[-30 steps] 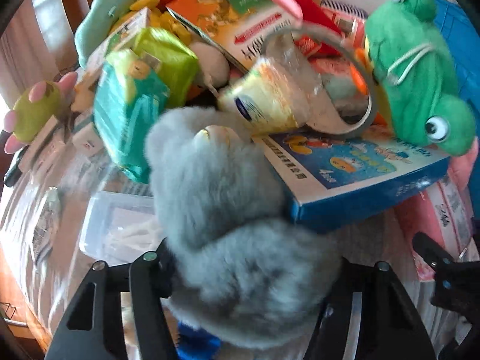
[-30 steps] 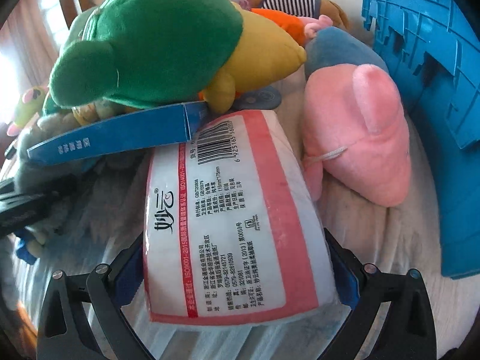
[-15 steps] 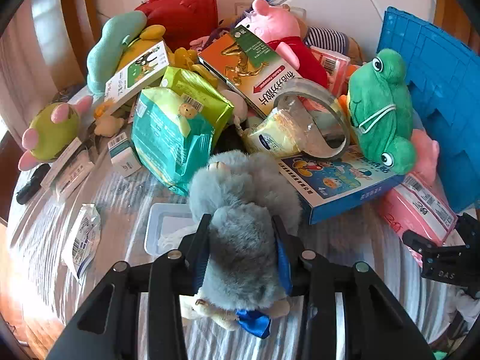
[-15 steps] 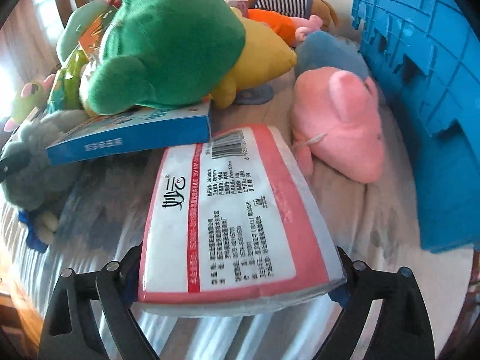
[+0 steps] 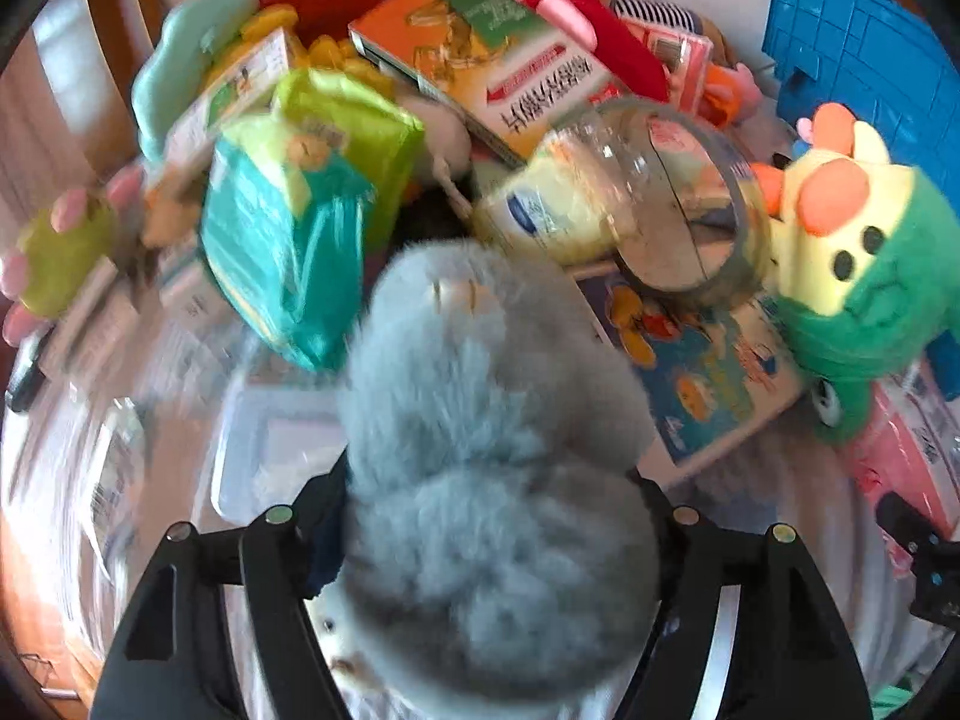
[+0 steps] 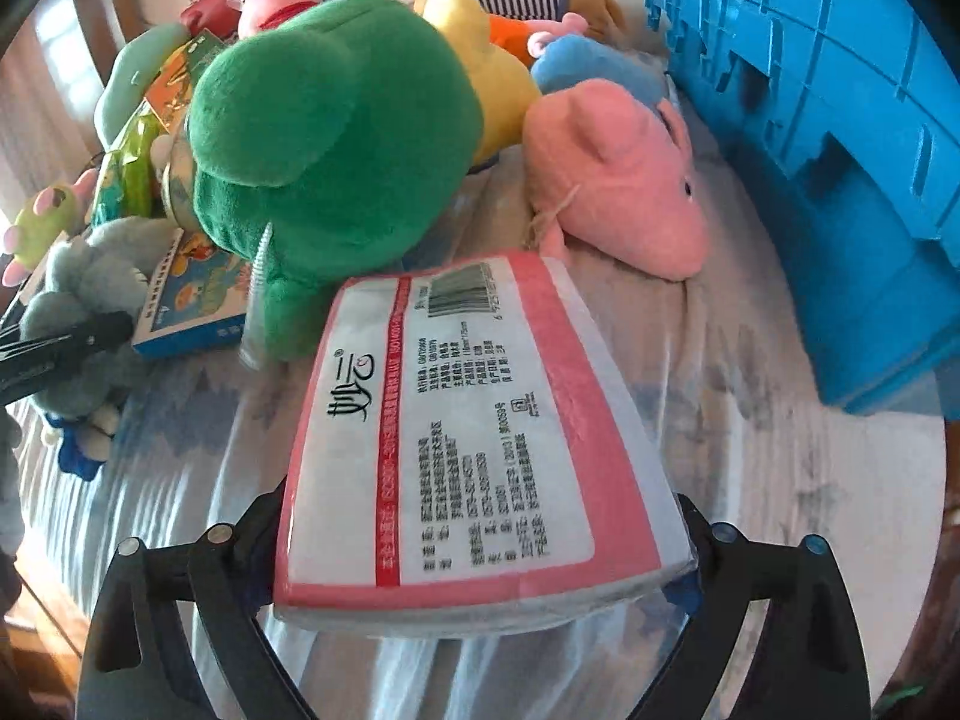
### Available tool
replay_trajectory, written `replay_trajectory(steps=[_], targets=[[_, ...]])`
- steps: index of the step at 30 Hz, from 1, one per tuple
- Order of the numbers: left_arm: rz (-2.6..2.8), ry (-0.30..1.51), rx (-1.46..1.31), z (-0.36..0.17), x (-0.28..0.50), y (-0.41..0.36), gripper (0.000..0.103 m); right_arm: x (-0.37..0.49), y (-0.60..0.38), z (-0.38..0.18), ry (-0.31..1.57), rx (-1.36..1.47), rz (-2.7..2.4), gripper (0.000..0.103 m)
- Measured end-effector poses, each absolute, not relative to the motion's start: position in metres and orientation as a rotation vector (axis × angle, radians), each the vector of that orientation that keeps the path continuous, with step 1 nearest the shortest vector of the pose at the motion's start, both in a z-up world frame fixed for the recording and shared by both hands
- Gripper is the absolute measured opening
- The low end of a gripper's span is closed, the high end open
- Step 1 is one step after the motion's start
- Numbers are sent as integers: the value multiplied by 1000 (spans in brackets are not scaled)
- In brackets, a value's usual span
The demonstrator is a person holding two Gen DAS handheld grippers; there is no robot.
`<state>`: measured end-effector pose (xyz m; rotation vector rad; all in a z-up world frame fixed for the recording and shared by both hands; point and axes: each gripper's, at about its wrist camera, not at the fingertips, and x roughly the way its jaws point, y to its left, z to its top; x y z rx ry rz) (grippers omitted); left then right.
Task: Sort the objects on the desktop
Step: 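Lift and carry the grey plush with the left while the right carries the tissue pack to the crate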
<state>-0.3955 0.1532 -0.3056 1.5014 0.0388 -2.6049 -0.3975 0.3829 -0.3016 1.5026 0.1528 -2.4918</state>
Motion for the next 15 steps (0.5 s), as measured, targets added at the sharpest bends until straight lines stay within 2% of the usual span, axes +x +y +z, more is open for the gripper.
replay_trajectory(steps=[1, 2, 5, 7, 11, 15], targets=[[-2610, 33, 1496, -306, -396, 154, 70, -387, 400, -309, 154, 1505, -2494, 97], [-2615, 10, 1479, -306, -395, 155, 60, -388, 399, -313, 159, 1510, -2501, 102], [-2631, -25, 1464, -305, -393, 157, 46, -390, 396, -324, 168, 1525, -2516, 103], [-2642, -32, 1466, -305, -392, 156, 44, -390, 392, -329, 177, 1522, -2523, 103], [-2667, 0, 1473, -294, -385, 152, 41, -387, 386, -323, 182, 1524, -2521, 93], [-2722, 13, 1423, -264, -374, 149, 41, -379, 384, -298, 188, 1492, -2533, 93]])
